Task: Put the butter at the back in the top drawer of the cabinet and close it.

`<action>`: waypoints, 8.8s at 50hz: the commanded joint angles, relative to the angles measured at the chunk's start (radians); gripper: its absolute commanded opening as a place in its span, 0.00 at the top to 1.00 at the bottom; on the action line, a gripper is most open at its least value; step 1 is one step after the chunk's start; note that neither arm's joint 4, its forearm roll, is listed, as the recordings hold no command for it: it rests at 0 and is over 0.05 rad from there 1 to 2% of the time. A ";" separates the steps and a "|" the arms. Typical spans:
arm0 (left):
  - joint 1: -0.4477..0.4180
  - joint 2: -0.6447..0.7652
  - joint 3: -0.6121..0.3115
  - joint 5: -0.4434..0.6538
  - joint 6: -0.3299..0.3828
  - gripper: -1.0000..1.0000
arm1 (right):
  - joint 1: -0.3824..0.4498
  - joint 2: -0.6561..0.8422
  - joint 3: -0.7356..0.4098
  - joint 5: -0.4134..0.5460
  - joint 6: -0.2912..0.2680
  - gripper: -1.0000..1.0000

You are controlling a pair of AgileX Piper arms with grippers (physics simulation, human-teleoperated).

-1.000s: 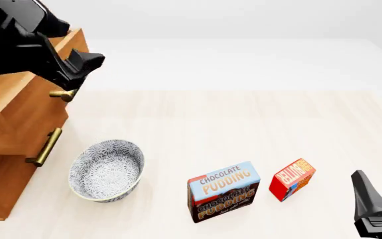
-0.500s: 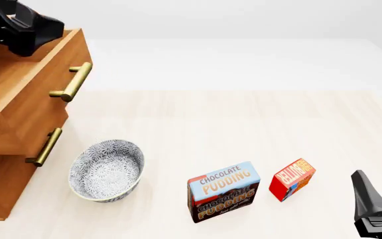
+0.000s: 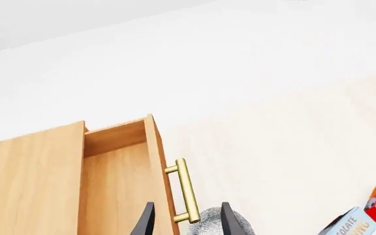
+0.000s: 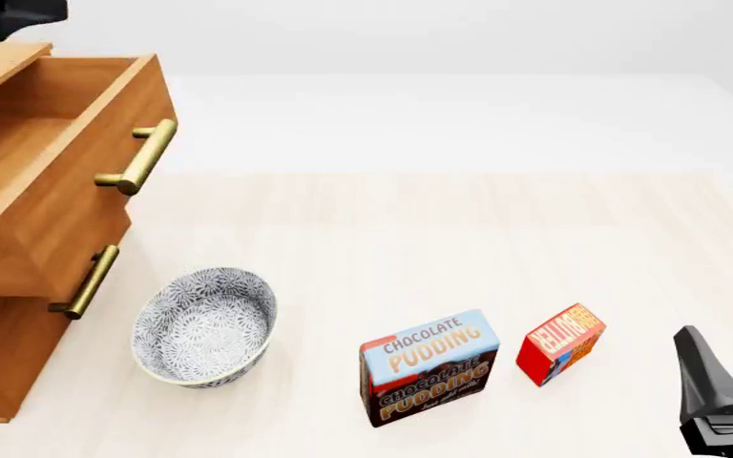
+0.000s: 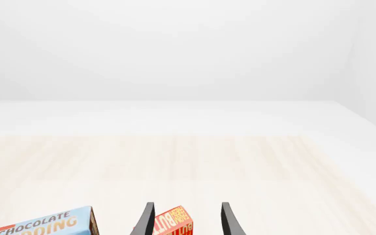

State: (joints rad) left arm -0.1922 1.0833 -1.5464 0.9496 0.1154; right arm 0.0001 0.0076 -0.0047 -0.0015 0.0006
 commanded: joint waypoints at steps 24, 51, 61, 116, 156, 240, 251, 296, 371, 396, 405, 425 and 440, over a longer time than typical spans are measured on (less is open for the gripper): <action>0.059 0.012 0.083 -0.022 -0.206 0.00 | 0.000 0.000 0.000 0.000 0.000 0.00; 0.107 0.004 0.164 -0.067 -0.197 0.00 | 0.000 0.000 0.000 0.000 0.000 0.00; 0.106 0.011 0.175 -0.074 -0.193 0.00 | 0.000 0.000 0.000 0.000 0.000 0.00; 0.096 0.051 0.307 -0.177 -0.237 0.00 | 0.000 0.000 0.000 0.000 0.000 0.00; 0.093 0.076 0.365 -0.232 -0.252 0.00 | 0.000 0.000 0.000 0.000 0.000 0.00; 0.088 0.152 0.460 -0.331 -0.289 0.00 | 0.000 0.000 0.000 0.000 0.000 0.00; 0.074 0.154 0.464 -0.333 -0.290 0.00 | 0.000 0.000 0.000 0.000 0.000 0.00; 0.020 0.181 0.474 -0.339 -0.264 0.00 | 0.000 0.000 0.000 0.000 0.000 0.00; -0.218 0.271 0.577 -0.487 -0.363 0.00 | 0.000 0.000 0.000 0.000 0.000 0.00; -0.249 0.247 0.545 -0.458 -0.363 0.00 | 0.000 0.000 0.000 0.000 0.000 0.00; -0.217 0.189 0.483 -0.368 -0.324 0.00 | 0.000 0.000 0.000 0.000 0.000 0.00; -0.176 0.092 0.322 -0.190 -0.241 0.00 | 0.000 0.000 0.000 0.000 0.000 0.00; -0.166 0.044 0.260 -0.123 -0.201 0.00 | 0.000 0.000 0.000 0.000 0.000 0.00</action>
State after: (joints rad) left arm -0.3532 1.1585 -1.2417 0.7840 -0.1261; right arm 0.0001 0.0076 -0.0047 -0.0015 0.0006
